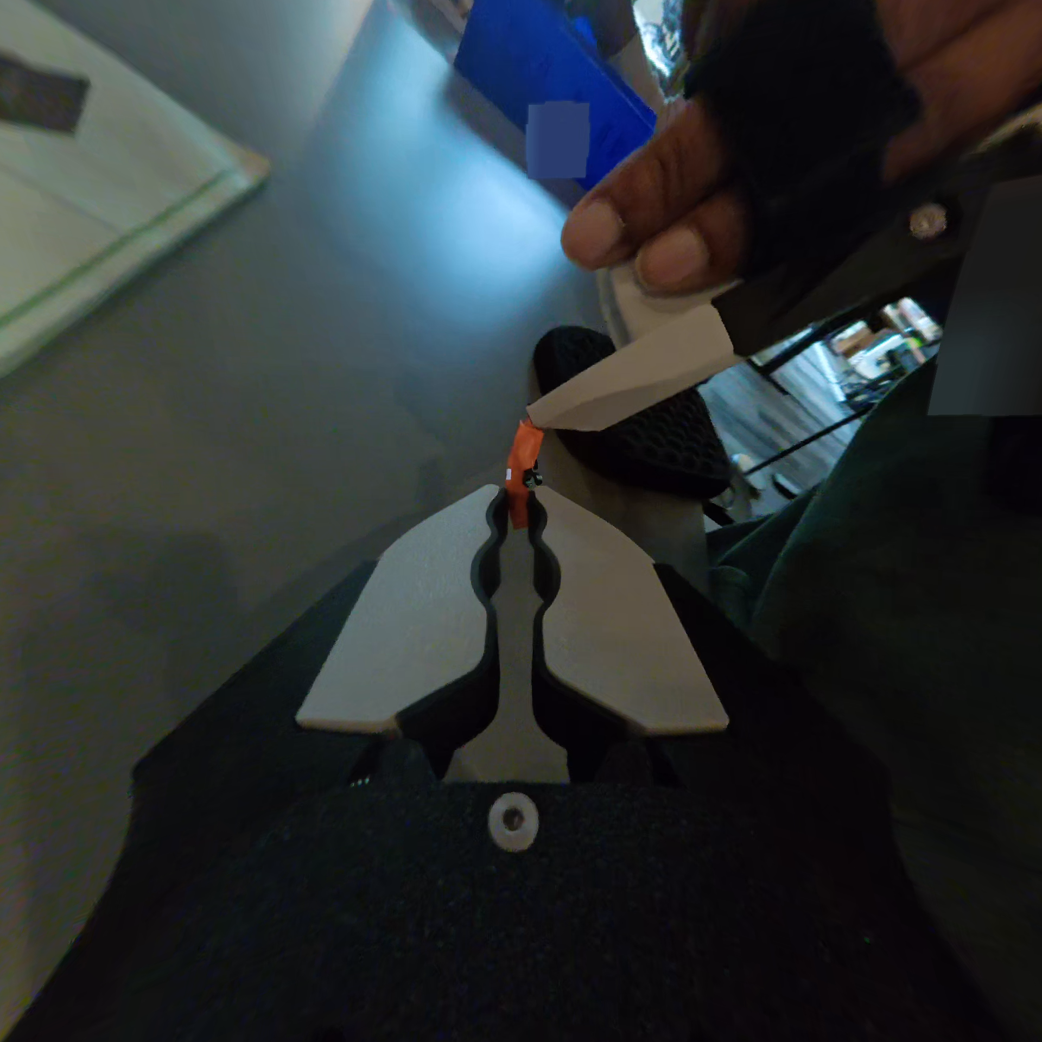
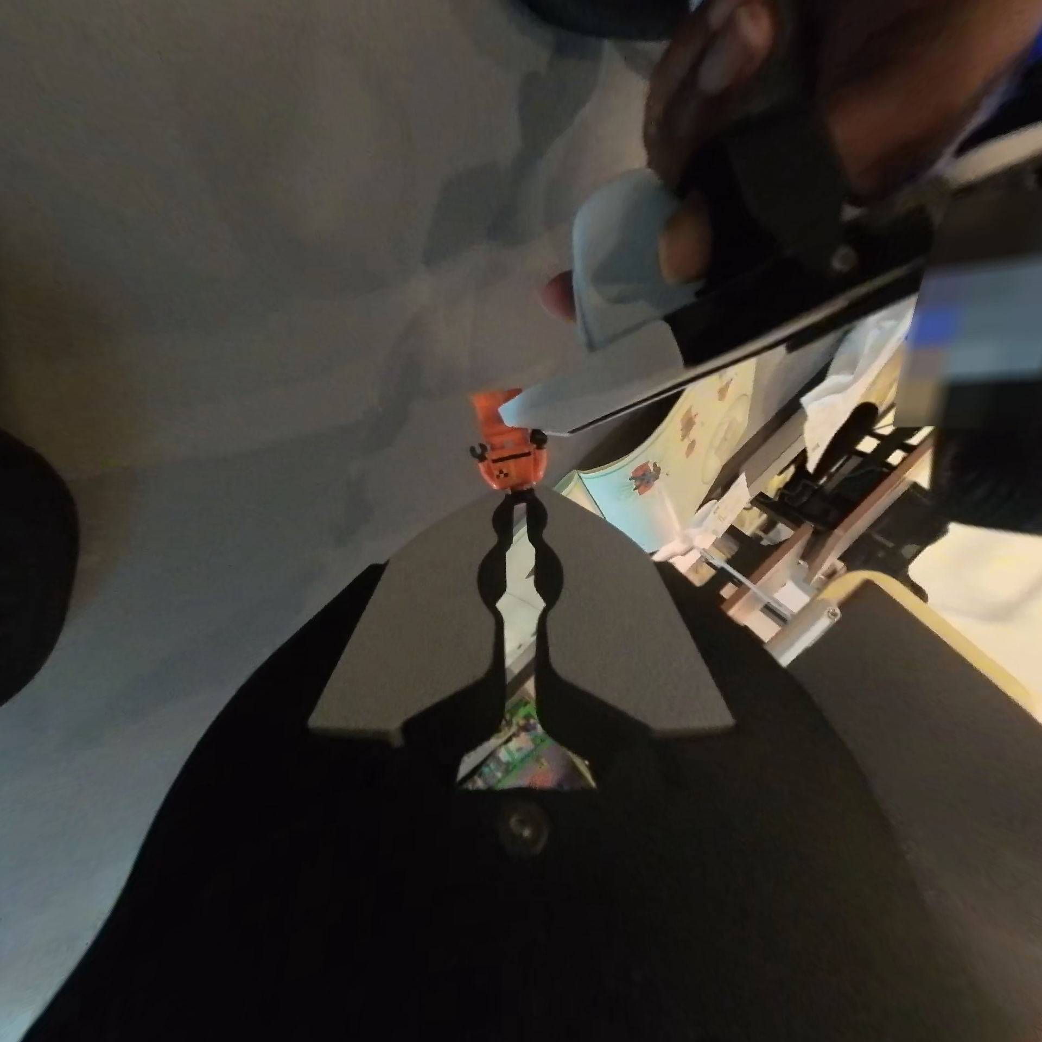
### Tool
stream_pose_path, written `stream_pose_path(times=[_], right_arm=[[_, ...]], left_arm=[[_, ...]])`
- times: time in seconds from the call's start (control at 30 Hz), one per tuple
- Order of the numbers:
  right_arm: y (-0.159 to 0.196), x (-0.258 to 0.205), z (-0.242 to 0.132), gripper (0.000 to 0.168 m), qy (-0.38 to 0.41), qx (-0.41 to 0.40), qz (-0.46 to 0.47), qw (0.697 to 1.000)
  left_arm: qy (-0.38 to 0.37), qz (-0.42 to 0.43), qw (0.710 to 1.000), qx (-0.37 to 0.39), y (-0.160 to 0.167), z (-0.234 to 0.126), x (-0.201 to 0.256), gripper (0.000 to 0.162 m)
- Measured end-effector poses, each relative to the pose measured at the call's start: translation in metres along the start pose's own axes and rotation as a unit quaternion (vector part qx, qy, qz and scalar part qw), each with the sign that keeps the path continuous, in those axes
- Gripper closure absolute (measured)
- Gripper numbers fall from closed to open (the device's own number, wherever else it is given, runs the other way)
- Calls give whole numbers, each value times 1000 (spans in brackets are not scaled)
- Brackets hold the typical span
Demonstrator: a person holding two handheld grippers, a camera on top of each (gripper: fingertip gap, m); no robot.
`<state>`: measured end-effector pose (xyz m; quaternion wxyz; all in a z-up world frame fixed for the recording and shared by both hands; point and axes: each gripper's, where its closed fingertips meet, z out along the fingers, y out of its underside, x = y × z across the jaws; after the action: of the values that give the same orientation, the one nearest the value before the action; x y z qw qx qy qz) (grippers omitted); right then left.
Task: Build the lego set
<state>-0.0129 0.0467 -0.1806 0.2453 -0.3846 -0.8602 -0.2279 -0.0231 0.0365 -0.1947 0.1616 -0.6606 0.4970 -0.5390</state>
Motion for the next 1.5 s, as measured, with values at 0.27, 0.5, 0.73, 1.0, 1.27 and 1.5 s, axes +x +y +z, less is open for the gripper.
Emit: stream_pose_path(times=[0.27,0.5,0.73,1.0,1.27,1.5], right_arm=[[-1,-1,-9,164,-1,16,17,1000],[3,3,-15,163,1,11,26,1000],[5,5,-17,163,1,-1,13,1000],[3,6,-16,163,5,-23,-51,998],[5,17,-25,164,15,-62,-110,992],[10,26,-31,163,13,-103,-145,984]], left_arm=[[-4,64,998,5,-2,1,8,156],[6,88,996,24,-8,-1,15,156],[5,93,995,31,-10,-1,17,156],[14,77,997,25,-8,0,17,156],[17,91,994,53,-18,-6,21,156],[-13,111,990,87,-28,-10,21,156]])
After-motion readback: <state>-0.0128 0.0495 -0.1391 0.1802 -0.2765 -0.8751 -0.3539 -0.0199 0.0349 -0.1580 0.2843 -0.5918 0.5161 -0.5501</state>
